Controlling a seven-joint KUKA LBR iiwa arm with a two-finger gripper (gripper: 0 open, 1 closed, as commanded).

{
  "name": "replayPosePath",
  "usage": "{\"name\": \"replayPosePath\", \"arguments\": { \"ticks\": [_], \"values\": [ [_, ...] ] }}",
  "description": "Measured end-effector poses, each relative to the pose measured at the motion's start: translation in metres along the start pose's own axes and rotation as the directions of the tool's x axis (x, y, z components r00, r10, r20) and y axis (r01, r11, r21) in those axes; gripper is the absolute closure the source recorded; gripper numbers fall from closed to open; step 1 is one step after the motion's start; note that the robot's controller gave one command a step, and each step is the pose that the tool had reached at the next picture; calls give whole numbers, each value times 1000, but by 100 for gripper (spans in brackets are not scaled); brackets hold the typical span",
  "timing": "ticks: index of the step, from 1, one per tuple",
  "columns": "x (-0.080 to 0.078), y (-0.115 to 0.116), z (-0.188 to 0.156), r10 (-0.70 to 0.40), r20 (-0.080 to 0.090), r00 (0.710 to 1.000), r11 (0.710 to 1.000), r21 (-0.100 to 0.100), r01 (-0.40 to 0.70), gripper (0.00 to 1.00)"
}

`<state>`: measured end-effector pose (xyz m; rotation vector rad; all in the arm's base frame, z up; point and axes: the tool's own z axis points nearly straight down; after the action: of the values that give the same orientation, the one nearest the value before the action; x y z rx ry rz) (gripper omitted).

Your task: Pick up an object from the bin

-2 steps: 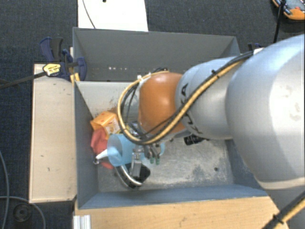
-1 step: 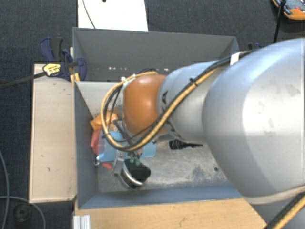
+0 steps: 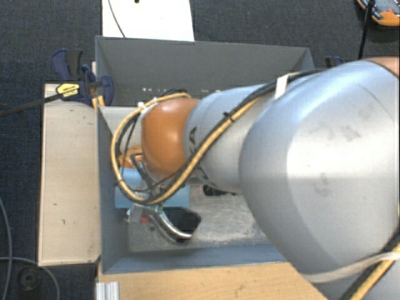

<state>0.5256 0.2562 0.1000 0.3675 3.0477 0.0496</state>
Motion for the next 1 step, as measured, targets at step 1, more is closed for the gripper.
{"name": "replayPosePath", "arguments": {
  "ticks": [1],
  "values": [
    [0,0,0,1,0,1000,1000,0,-1,100]
  ]
}}
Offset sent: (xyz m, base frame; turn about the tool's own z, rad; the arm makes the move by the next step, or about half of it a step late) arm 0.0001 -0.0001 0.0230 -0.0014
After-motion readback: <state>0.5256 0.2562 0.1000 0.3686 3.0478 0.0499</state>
